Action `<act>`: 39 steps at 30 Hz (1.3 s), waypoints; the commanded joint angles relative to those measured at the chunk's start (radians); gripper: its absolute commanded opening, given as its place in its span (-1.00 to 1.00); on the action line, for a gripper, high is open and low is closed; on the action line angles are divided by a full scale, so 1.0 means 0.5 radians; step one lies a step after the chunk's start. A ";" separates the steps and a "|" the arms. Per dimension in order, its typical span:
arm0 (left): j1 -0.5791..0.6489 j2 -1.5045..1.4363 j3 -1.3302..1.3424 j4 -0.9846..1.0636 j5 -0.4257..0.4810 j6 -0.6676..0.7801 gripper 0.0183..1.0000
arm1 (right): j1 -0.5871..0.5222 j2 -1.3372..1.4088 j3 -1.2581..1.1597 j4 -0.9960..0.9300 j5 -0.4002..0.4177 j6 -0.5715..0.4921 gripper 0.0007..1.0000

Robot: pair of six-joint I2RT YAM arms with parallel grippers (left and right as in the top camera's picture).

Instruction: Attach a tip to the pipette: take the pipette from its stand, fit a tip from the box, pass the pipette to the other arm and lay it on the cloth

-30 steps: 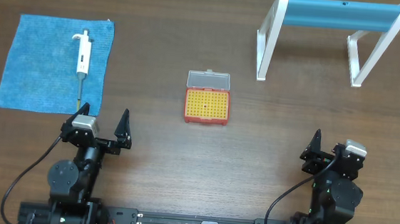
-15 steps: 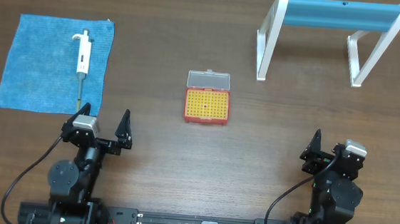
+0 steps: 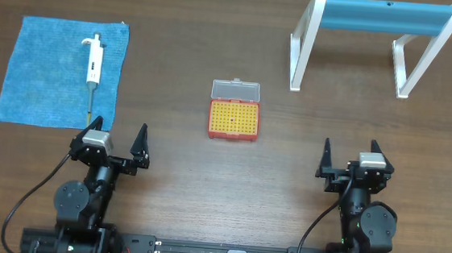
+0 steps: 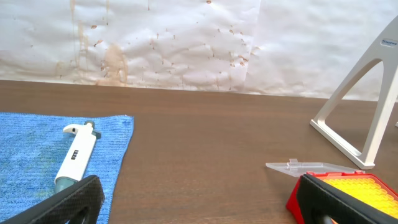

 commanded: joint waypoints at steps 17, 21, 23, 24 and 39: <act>-0.008 -0.018 -0.002 -0.011 0.051 0.033 1.00 | 0.027 -0.023 -0.103 0.031 -0.046 0.091 0.92; -0.008 -0.018 -0.002 -0.011 0.051 0.033 1.00 | 0.027 -0.021 -0.103 0.031 -0.047 0.091 0.92; -0.008 -0.018 -0.002 -0.011 0.051 0.033 1.00 | 0.027 -0.021 -0.103 0.031 -0.046 0.091 0.92; -0.008 -0.018 -0.002 -0.011 0.051 0.033 1.00 | 0.027 -0.021 -0.103 0.031 -0.046 0.091 0.92; -0.008 -0.018 -0.002 -0.011 0.051 0.033 1.00 | 0.027 -0.021 -0.103 0.031 -0.047 0.091 0.93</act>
